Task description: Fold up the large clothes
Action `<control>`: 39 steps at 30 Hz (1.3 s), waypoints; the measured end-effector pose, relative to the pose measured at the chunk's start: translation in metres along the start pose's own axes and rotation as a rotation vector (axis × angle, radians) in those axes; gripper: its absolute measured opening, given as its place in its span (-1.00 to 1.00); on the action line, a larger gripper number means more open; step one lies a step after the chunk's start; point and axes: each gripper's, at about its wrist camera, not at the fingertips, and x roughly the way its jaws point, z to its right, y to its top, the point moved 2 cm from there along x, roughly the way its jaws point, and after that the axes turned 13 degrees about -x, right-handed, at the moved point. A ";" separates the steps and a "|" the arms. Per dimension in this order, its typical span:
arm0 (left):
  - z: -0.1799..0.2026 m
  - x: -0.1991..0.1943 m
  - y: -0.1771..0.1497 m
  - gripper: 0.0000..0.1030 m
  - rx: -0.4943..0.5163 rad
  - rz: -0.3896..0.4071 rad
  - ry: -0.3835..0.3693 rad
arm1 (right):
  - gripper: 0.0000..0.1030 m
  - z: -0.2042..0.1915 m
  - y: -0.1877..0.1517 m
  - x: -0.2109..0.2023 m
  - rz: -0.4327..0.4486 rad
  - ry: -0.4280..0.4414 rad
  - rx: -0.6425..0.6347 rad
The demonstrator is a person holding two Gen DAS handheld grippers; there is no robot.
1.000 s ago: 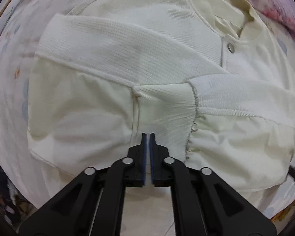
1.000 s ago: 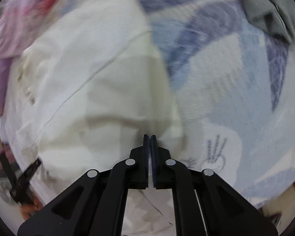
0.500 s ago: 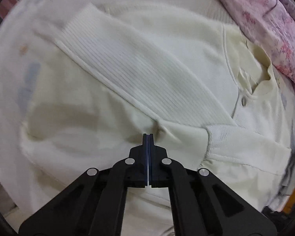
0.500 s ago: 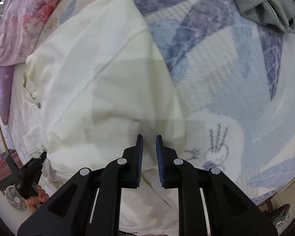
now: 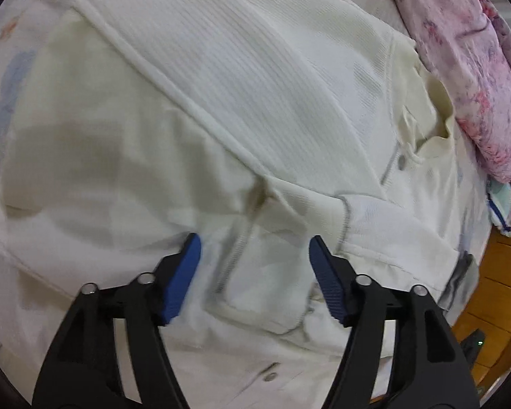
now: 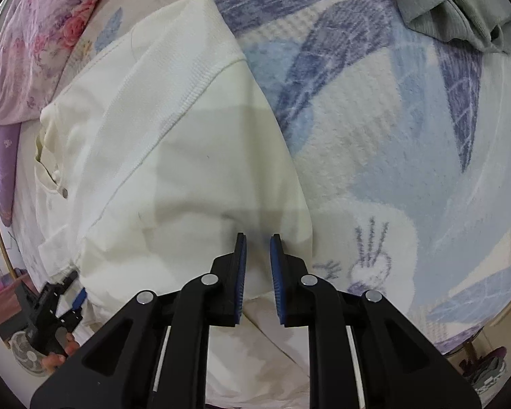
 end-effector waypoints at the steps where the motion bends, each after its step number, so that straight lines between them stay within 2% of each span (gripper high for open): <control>1: 0.007 0.005 0.005 0.30 0.001 -0.014 -0.008 | -0.70 0.000 0.001 0.001 -0.001 0.003 0.004; 2: 0.013 0.010 0.004 0.30 0.026 -0.047 -0.003 | -0.70 0.000 0.000 0.001 -0.002 0.006 0.009; 3: 0.019 0.018 0.004 0.29 0.073 -0.073 0.034 | -0.70 -0.002 0.001 0.004 -0.002 0.003 0.010; 5: 0.028 0.026 0.001 0.26 0.136 -0.084 0.093 | -0.70 -0.002 0.000 0.003 -0.003 -0.008 0.004; 6: 0.034 0.028 0.007 0.12 0.125 -0.080 0.108 | -0.70 -0.004 0.000 0.004 -0.002 -0.014 0.003; 7: 0.033 0.026 0.010 -0.39 0.123 -0.061 0.147 | -0.70 -0.005 0.000 0.004 -0.001 -0.020 0.001; 8: 0.029 0.021 0.014 -0.86 0.107 -0.047 0.148 | -0.70 -0.008 0.000 0.003 0.000 -0.023 0.001; 9: 0.025 0.015 0.017 -0.90 0.086 -0.030 0.127 | -0.70 -0.009 -0.001 0.002 0.002 -0.023 0.000; 11: 0.022 0.001 0.019 -0.90 0.072 0.005 0.062 | -0.70 -0.014 -0.001 -0.001 0.012 -0.005 -0.003; 12: 0.021 -0.004 0.019 -0.90 0.088 0.026 0.060 | -0.70 -0.016 -0.001 -0.003 0.016 0.002 -0.006; 17: 0.030 -0.030 0.012 -0.90 0.135 0.152 0.101 | -0.70 -0.020 0.005 -0.021 0.053 0.012 -0.005; 21: 0.008 -0.064 0.012 -0.90 0.117 0.241 0.154 | -0.70 -0.030 0.014 -0.034 0.092 -0.008 -0.074; 24: -0.003 -0.081 0.021 -0.90 0.115 0.279 0.183 | -0.71 -0.040 0.018 -0.026 0.073 0.006 -0.110; 26: -0.009 -0.077 0.026 -0.89 0.124 0.262 0.195 | -0.71 -0.048 0.021 -0.003 0.047 0.036 -0.134; 28: -0.011 -0.056 0.028 -0.89 0.121 0.216 0.228 | -0.71 -0.050 0.026 0.029 0.000 -0.042 -0.156; 29: -0.011 -0.045 0.028 -0.88 0.131 0.203 0.251 | -0.71 -0.049 0.031 0.049 -0.009 -0.054 -0.153; 32: -0.013 -0.026 0.027 -0.86 0.164 0.198 0.309 | -0.71 -0.057 0.040 0.035 -0.039 -0.073 -0.141; 34: -0.015 -0.022 0.028 -0.84 0.165 0.218 0.306 | -0.71 -0.065 0.048 0.017 0.019 -0.073 -0.176; 36: -0.018 -0.018 0.031 -0.82 0.136 0.227 0.293 | -0.71 -0.071 0.076 0.004 0.095 -0.088 -0.198; 39: -0.018 -0.015 0.032 -0.80 0.148 0.248 0.302 | -0.75 -0.072 0.135 0.019 0.121 -0.122 -0.186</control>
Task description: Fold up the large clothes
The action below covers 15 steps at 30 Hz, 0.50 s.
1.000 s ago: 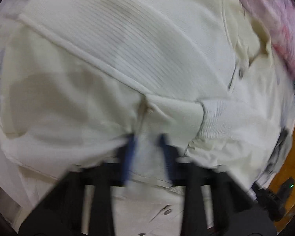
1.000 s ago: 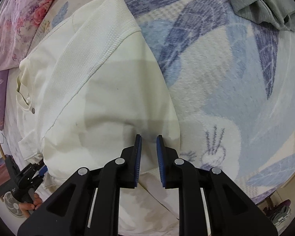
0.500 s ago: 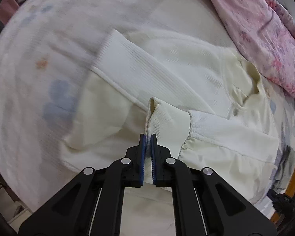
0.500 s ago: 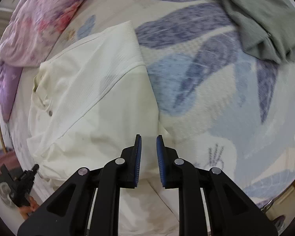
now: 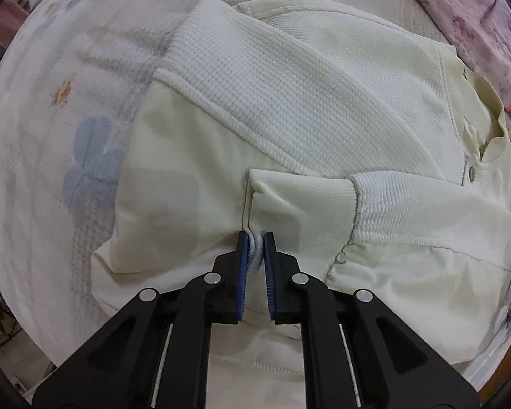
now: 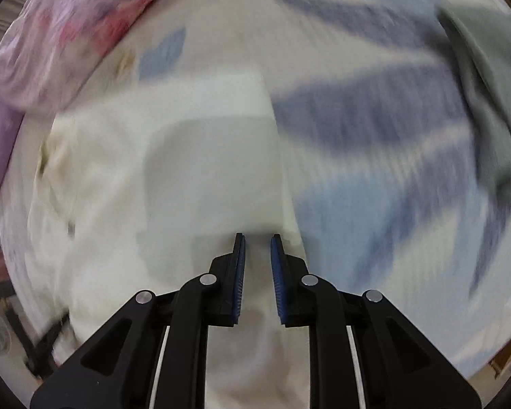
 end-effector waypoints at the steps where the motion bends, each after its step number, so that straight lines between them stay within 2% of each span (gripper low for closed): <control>1: 0.001 0.000 0.000 -0.80 0.008 0.004 0.003 | -0.82 0.002 0.012 0.006 -0.002 -0.025 -0.003; 3: 0.000 0.001 -0.002 -0.80 0.030 0.021 0.002 | -0.82 -0.002 0.027 0.018 -0.066 -0.058 -0.033; 5: 0.000 0.001 -0.003 -0.79 0.038 0.026 0.000 | -0.81 -0.014 0.018 0.011 -0.117 -0.101 -0.124; 8: -0.003 0.000 -0.004 -0.79 0.042 0.019 -0.002 | -0.81 -0.023 -0.039 -0.001 -0.236 -0.073 -0.175; 11: -0.007 0.000 -0.001 -0.76 0.041 -0.003 -0.008 | -0.75 -0.020 -0.098 -0.005 -0.299 -0.064 -0.171; 12: -0.008 0.001 0.001 -0.75 0.039 -0.002 -0.016 | -0.75 -0.016 -0.115 -0.001 -0.298 -0.049 -0.148; 13: -0.007 0.004 0.003 -0.74 0.038 0.000 -0.024 | -0.75 -0.012 -0.128 0.005 -0.252 -0.027 -0.133; 15: -0.009 0.006 0.004 -0.74 0.035 0.006 -0.046 | -0.76 -0.004 -0.130 0.012 -0.209 0.010 -0.090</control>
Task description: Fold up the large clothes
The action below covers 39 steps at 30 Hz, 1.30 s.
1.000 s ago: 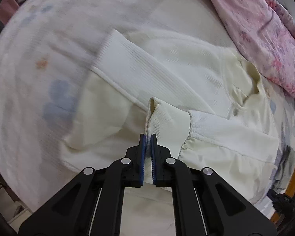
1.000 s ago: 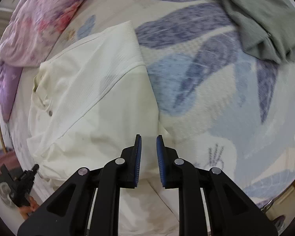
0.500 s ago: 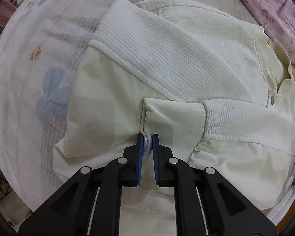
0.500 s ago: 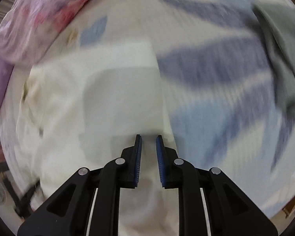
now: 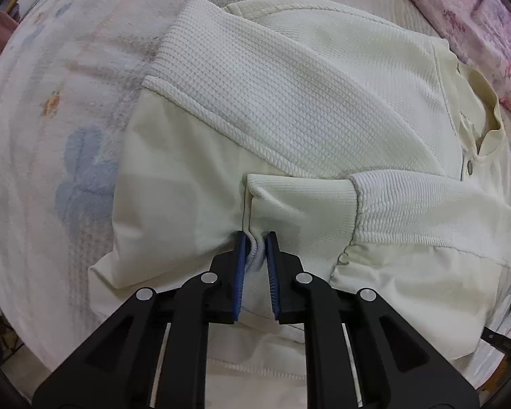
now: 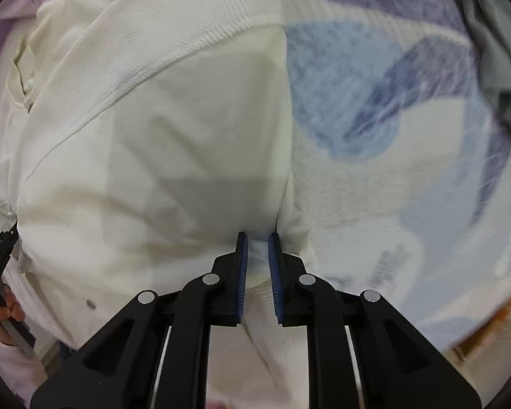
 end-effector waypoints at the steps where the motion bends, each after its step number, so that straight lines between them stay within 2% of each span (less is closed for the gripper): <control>1: -0.001 0.000 0.000 -0.75 0.002 -0.004 -0.004 | -0.75 0.006 0.001 -0.003 -0.006 0.029 0.068; 3: -0.002 -0.003 -0.001 -0.67 0.021 -0.015 0.013 | -0.74 0.007 0.001 -0.013 -0.011 0.028 0.099; 4: -0.003 -0.007 -0.001 -0.45 0.027 -0.026 0.039 | -0.73 0.002 0.000 -0.022 -0.006 0.005 0.074; 5: -0.003 -0.012 -0.002 -0.10 0.028 -0.035 0.039 | -0.69 0.002 -0.002 -0.031 0.002 -0.008 0.056; 7: -0.003 -0.026 -0.006 0.02 0.044 -0.023 0.031 | -0.34 -0.004 -0.010 -0.054 0.038 -0.006 0.063; 8: -0.003 -0.033 -0.010 0.03 0.063 -0.011 0.050 | 0.00 -0.007 -0.015 -0.066 0.053 -0.008 0.080; 9: -0.004 -0.038 -0.015 0.04 0.074 -0.016 0.057 | 0.21 -0.009 -0.018 -0.075 0.065 -0.010 0.086; 13: -0.011 -0.057 -0.032 0.04 0.070 -0.049 0.052 | 0.24 -0.013 -0.034 -0.108 0.122 0.041 0.095; 17: -0.018 -0.073 -0.048 0.04 0.080 -0.064 0.048 | 0.25 -0.004 -0.044 -0.133 0.136 0.049 0.070; 18: -0.017 -0.077 -0.055 0.04 0.079 -0.068 0.045 | 0.25 -0.007 -0.048 -0.136 0.140 0.047 0.064; 19: -0.019 -0.082 -0.057 0.04 0.075 -0.073 0.041 | 0.26 -0.026 -0.042 -0.135 0.144 0.045 0.063; 23: -0.026 -0.106 -0.057 0.09 0.071 -0.067 0.033 | 0.26 -0.042 -0.044 -0.150 0.162 0.051 0.054; 29: -0.007 -0.133 -0.035 0.14 0.070 -0.050 0.043 | 0.30 -0.056 -0.016 -0.162 0.166 0.036 0.005; 33: 0.002 -0.137 -0.010 0.29 0.060 -0.058 -0.008 | 0.49 -0.061 0.005 -0.170 0.173 0.018 -0.030; 39: 0.016 -0.129 0.029 0.30 0.074 -0.066 -0.005 | 0.50 -0.064 0.044 -0.165 0.143 -0.010 -0.060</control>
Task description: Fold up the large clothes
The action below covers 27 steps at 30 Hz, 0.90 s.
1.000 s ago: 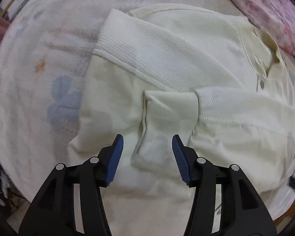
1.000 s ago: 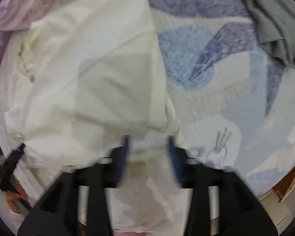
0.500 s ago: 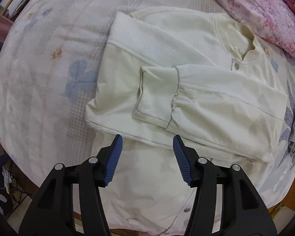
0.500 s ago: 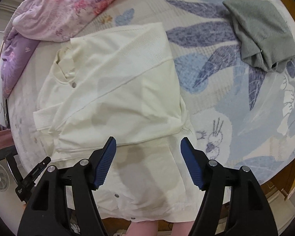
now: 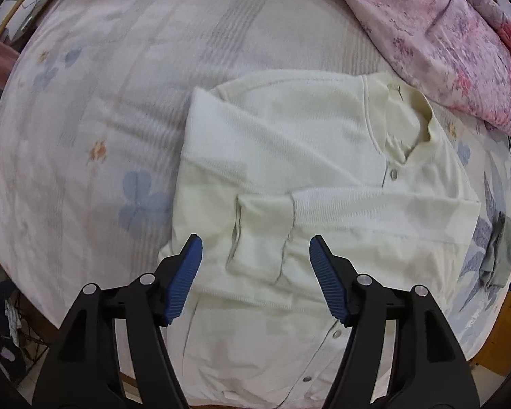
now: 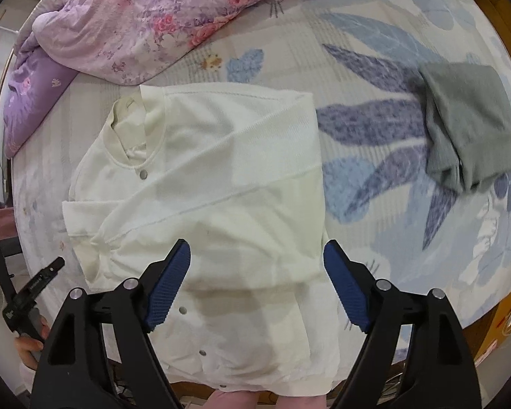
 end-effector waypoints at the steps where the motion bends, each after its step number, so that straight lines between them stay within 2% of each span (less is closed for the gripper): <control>1: 0.002 0.003 0.007 0.31 -0.001 -0.005 -0.002 | 0.50 0.001 0.006 0.003 -0.006 -0.006 0.000; 7: 0.009 0.026 0.047 0.45 0.018 -0.019 0.038 | 0.51 0.011 0.046 0.027 -0.051 -0.037 -0.010; 8: 0.010 0.032 0.055 0.59 0.018 -0.035 0.026 | 0.51 0.014 0.054 0.033 -0.063 -0.046 -0.015; 9: 0.010 0.039 0.064 0.65 0.024 -0.062 0.003 | 0.55 0.016 0.062 0.040 -0.077 -0.052 -0.021; 11: 0.008 0.049 0.079 0.66 0.008 -0.088 -0.020 | 0.63 0.020 0.074 0.051 -0.093 -0.066 -0.030; 17: -0.003 0.077 0.127 0.74 -0.011 -0.110 -0.002 | 0.66 0.031 0.107 0.079 -0.142 -0.127 -0.081; 20: -0.009 0.103 0.148 0.74 -0.022 -0.166 0.003 | 0.67 0.036 0.119 0.090 -0.159 -0.136 -0.092; 26: -0.012 0.165 0.161 0.79 0.005 -0.311 0.039 | 0.70 0.045 0.138 0.117 -0.181 -0.113 -0.122; 27: -0.010 0.165 0.161 0.81 0.013 -0.288 0.041 | 0.70 0.048 0.141 0.122 -0.189 -0.105 -0.126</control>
